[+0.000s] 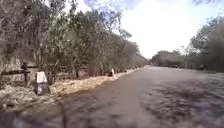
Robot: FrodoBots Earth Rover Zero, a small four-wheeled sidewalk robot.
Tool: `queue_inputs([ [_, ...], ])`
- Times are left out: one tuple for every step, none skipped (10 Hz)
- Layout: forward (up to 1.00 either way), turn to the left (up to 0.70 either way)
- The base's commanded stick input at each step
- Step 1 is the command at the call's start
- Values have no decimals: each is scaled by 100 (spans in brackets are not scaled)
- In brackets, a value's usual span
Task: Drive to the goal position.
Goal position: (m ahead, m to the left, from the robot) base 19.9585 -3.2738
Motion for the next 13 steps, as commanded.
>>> queue_inputs([
  [70, 0],
  [70, 0],
  [70, -35],
  [70, -35],
  [70, 0],
  [70, 0],
  [70, 0],
  [70, 0],
  [70, 0],
  [70, 0],
  [70, 0],
  [70, 0],
  [70, 0],
])
